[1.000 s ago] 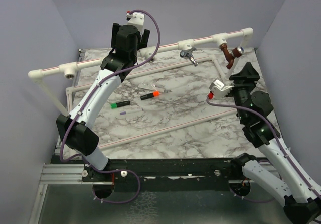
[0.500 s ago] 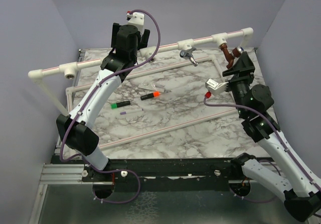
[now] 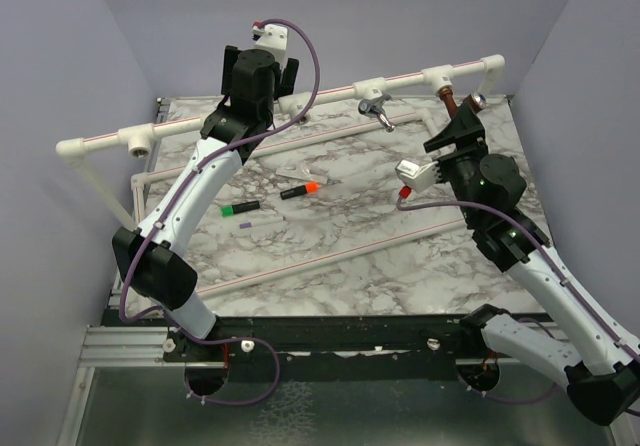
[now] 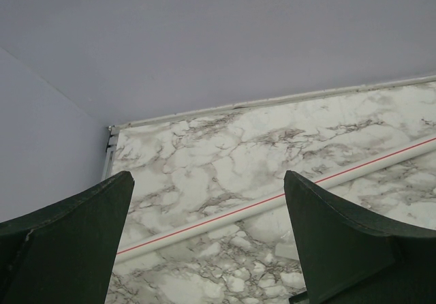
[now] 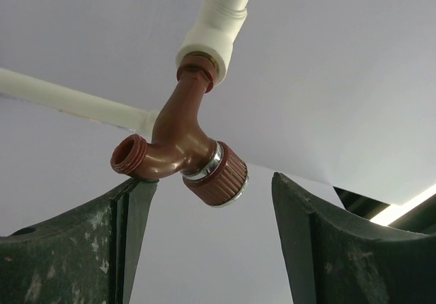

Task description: Install the water faucets

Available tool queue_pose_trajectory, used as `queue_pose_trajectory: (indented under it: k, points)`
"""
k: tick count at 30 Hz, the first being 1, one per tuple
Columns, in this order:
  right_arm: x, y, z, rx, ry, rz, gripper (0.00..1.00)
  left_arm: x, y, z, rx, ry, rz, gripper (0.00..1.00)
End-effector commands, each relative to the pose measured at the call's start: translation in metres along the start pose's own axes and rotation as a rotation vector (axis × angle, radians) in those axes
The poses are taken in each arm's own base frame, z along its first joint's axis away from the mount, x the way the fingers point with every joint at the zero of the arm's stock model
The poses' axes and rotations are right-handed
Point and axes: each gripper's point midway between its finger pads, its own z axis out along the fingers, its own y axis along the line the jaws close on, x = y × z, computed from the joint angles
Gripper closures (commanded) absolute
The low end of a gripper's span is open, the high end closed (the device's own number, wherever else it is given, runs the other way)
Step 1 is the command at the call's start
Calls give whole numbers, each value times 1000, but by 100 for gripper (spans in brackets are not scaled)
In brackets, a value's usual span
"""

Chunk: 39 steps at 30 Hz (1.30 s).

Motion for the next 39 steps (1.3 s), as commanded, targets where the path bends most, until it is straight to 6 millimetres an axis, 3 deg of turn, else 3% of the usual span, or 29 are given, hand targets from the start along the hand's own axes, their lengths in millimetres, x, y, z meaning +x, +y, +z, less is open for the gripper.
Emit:
queue_pose_trajectory:
  k: [1, 9, 12, 26, 34, 39]
  points:
    - [-5, 10, 6, -55, -3, -4, 24, 59, -64, 5, 184, 155, 35, 7]
    - [-12, 18, 19, -58, 6, 33, 26, 59, -64, 4, 185, 154, 34, 7]
    - [-10, 15, 22, -39, 21, 56, 30, 59, -64, 4, 184, 154, 34, 7]
    - [8, 3, 19, 35, 115, 183, 75, 58, -63, 3, 185, 150, 32, 7]
    - [1, 0, 20, 90, 53, 494, 98, 58, -64, 3, 189, 152, 30, 7]
    - [-16, -1, 22, 121, -37, 800, 99, 58, -64, 3, 186, 152, 31, 7]
